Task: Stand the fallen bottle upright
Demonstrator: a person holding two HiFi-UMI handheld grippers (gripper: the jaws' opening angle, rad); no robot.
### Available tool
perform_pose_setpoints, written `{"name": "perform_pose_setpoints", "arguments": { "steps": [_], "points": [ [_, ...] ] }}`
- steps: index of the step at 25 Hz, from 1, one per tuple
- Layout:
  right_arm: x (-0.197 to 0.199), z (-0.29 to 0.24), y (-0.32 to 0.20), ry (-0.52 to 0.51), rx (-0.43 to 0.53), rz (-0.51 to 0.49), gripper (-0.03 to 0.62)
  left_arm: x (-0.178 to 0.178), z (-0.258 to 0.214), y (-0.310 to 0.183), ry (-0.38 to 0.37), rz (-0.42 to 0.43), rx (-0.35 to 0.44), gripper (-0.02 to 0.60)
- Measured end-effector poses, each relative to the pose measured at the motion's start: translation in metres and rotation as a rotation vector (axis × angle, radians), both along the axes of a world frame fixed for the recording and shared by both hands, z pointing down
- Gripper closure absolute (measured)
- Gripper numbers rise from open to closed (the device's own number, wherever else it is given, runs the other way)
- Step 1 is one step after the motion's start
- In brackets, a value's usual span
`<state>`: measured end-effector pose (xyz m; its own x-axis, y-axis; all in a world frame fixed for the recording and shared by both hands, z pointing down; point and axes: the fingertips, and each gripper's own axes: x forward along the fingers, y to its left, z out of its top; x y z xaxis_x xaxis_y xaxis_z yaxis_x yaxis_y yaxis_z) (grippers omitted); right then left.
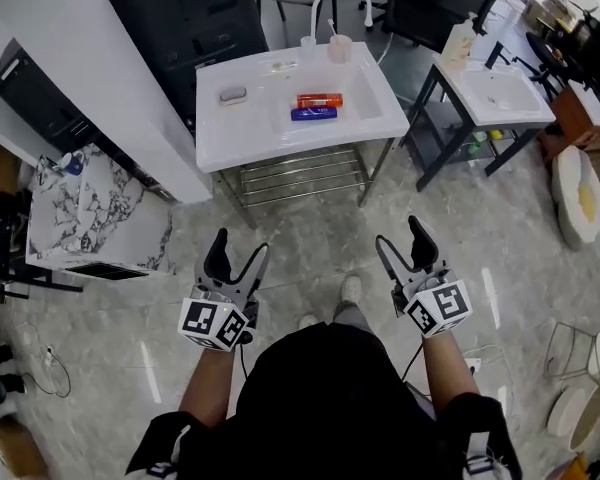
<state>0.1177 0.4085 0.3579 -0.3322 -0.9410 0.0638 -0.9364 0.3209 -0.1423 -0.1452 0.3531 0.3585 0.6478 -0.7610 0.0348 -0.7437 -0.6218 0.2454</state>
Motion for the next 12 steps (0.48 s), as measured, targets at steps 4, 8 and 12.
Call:
{"name": "perform_pose_setpoints", "arguments": {
  "steps": [4,8,12],
  "points": [
    [-0.006,-0.002,-0.035,-0.008,0.012,-0.040,0.276,0.001,0.001,-0.011,0.004,0.003,-0.012,0.213],
    [-0.023,0.003,-0.078,-0.018,0.014,-0.128,0.276,-0.003,0.006,-0.030,-0.005,-0.046,-0.015,0.213],
    [-0.030,0.002,-0.130,-0.019,0.030,-0.198,0.276,-0.001,0.001,-0.063,-0.026,-0.084,0.010,0.213]
  ]
}}
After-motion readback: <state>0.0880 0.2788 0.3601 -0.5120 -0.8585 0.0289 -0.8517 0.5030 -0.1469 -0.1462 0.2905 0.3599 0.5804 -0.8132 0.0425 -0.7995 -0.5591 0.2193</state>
